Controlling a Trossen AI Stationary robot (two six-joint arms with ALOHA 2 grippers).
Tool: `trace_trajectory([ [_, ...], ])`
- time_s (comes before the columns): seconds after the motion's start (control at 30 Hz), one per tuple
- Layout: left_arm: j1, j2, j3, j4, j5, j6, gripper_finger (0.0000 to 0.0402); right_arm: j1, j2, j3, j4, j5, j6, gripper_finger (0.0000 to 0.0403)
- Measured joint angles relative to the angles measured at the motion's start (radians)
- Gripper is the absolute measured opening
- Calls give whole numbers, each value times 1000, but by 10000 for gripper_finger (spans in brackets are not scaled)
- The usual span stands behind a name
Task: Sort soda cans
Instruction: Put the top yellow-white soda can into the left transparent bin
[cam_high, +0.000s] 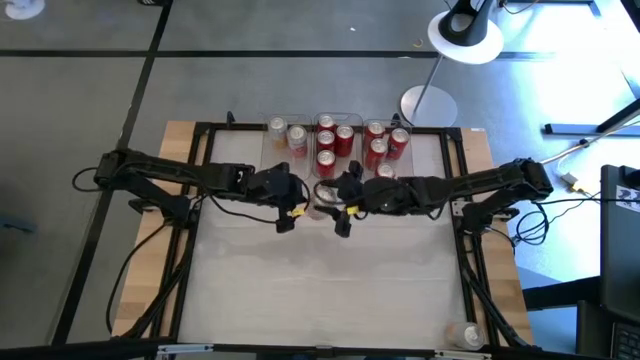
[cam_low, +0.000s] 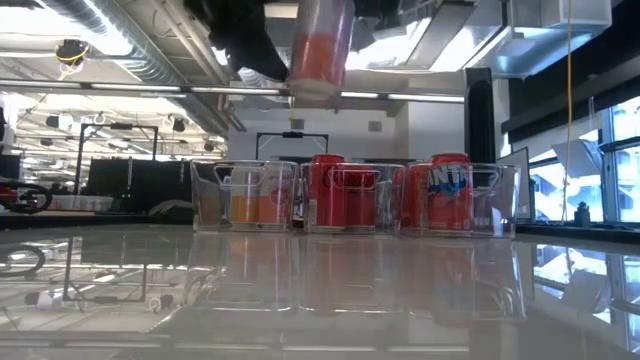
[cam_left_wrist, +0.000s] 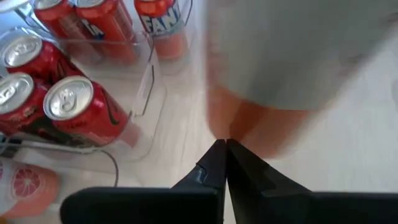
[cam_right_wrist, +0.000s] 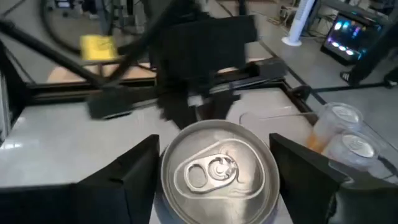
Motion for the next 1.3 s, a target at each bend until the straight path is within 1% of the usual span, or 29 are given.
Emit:
trace_trajectory([
  [0.1, -1, -4, 2, 5, 1, 21, 6, -30, 8, 0, 4, 8, -2, 261],
  [0.2, -2, -31, 19, -79, -4, 30, 3, -62, 18, -1, 23, 8, -12, 259],
  [0.33, -1, -116, 27, -191, -74, 3, 3, -108, 29, -1, 57, -7, -26, 244],
  [0.43, 0, -185, 27, -235, -120, -13, 6, -143, 51, 0, 67, -21, -48, 237],
  [0.53, 1, -249, 19, -238, -132, -25, 4, -189, 87, -1, 115, -29, -64, 241],
  [0.63, 7, -286, 19, -247, -132, -35, 2, -237, 127, -1, 185, -45, -70, 246],
  [0.83, 8, -305, 18, -252, -134, -35, 6, -316, 194, -1, 366, -147, -74, 240],
  [1.0, 8, -303, 18, -251, -134, -31, 2, -363, 260, -1, 453, -185, -73, 243],
  [1.1, 8, -303, 18, -251, -134, -31, 4, -384, 300, -1, 514, -186, -73, 242],
  [1.3, 8, -303, 18, -251, -134, -31, 5, -412, 379, -2, 555, -202, -64, 244],
])
